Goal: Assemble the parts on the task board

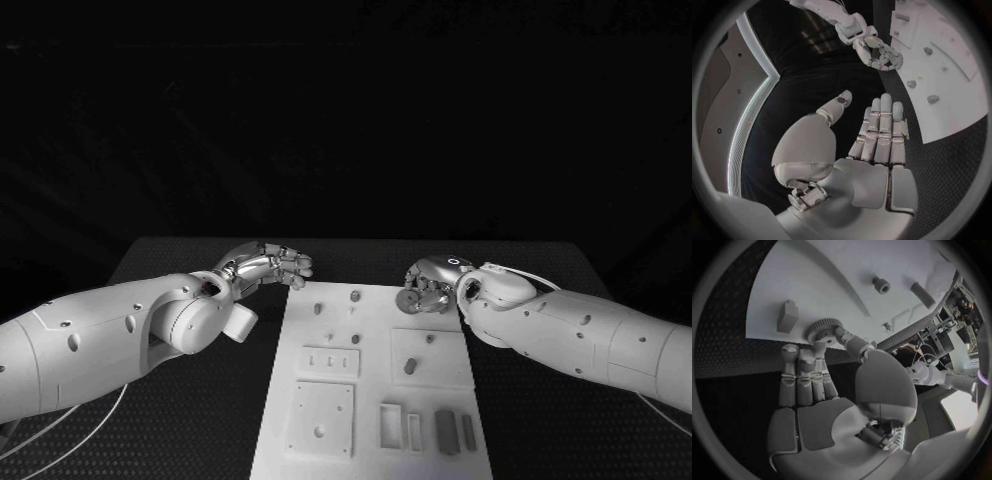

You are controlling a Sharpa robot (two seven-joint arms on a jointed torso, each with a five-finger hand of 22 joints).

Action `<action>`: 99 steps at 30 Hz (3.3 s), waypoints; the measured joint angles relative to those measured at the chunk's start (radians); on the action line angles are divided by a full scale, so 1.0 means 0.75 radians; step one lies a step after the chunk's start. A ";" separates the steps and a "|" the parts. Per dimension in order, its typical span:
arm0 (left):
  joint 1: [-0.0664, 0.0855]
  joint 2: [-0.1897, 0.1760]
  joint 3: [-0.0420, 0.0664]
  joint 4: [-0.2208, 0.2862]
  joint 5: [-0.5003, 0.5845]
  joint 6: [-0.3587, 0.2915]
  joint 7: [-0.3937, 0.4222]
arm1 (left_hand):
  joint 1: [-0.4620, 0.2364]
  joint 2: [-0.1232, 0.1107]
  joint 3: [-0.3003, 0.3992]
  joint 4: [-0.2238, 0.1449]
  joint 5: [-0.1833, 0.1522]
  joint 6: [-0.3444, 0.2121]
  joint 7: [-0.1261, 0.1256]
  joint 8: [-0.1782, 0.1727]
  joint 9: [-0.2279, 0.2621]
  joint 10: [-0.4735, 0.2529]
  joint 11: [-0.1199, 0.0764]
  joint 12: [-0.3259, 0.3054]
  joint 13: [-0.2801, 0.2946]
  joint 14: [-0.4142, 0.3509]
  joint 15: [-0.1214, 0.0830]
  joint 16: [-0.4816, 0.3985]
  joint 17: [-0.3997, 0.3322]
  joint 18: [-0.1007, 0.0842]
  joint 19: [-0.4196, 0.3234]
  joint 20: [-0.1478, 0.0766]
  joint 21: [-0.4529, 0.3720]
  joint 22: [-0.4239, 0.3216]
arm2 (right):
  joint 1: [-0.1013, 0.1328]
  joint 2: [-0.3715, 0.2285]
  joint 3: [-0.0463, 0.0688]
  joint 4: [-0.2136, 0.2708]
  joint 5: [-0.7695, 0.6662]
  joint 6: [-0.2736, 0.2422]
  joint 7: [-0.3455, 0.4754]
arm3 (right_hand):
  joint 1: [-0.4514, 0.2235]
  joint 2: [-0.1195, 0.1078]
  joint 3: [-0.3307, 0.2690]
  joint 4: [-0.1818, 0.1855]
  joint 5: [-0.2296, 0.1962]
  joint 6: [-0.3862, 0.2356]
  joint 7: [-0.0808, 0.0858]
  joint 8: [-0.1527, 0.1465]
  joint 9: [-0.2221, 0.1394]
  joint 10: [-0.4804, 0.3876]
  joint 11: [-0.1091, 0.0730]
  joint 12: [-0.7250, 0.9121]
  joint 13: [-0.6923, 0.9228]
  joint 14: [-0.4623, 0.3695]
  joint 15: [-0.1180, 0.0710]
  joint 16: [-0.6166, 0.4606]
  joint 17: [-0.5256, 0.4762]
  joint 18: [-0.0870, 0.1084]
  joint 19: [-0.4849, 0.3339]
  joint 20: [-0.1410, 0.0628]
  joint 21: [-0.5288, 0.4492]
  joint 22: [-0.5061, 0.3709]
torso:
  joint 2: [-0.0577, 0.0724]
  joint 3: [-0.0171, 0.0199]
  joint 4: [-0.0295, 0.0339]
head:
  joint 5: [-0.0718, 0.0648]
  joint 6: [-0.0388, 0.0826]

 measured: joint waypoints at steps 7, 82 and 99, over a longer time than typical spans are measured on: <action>0.000 -0.001 0.000 0.000 -0.001 0.000 0.000 | 0.000 0.000 0.000 0.000 0.000 0.000 0.000 0.000 0.000 0.000 0.000 0.000 0.001 0.000 0.000 0.000 0.000 0.000 0.000 0.000 0.000 0.000 | -0.003 -0.002 -0.002 0.005 -0.032 -0.008 0.002 | 0.034 0.005 0.045 -0.025 0.008 0.008 -0.008 0.009 0.000 0.005 -0.005 0.015 -0.011 0.001 -0.003 0.008 -0.005 0.000 0.005 -0.005 0.007 0.001 | -0.002 -0.0001 -0.0015 | 0.002 -0.005; 0.001 0.005 0.001 0.002 -0.015 -0.005 -0.011 | 0.000 0.000 -0.004 0.004 0.000 0.000 0.000 -0.005 0.005 0.000 0.000 -0.005 0.004 0.000 0.000 -0.005 0.006 0.000 0.000 0.000 0.005 -0.003 | -0.012 0.205 -0.021 0.122 -0.263 -0.164 -0.147 | -0.004 0.035 0.136 0.024 0.067 0.037 -0.037 0.031 0.009 0.055 -0.045 0.053 -0.085 0.028 -0.038 0.069 -0.023 0.000 0.043 -0.033 0.064 0.000 | -0.002 -0.0008 0.0014 | 0.015 0.007; 0.001 0.011 0.002 0.000 -0.017 -0.004 -0.014 | 0.000 0.000 -0.004 0.004 0.000 0.000 0.000 -0.005 0.006 0.000 0.000 -0.005 0.005 0.000 0.000 -0.005 0.007 0.000 0.000 0.000 0.005 -0.004 | -0.032 0.255 -0.019 0.079 -0.263 -0.162 -0.143 | -0.017 0.022 0.136 0.024 0.067 0.038 -0.038 0.030 0.016 0.055 -0.045 0.053 -0.089 0.032 -0.034 0.069 -0.024 0.000 0.043 -0.033 0.064 0.000 | -0.002 -0.0008 0.0006 | 0.015 -0.001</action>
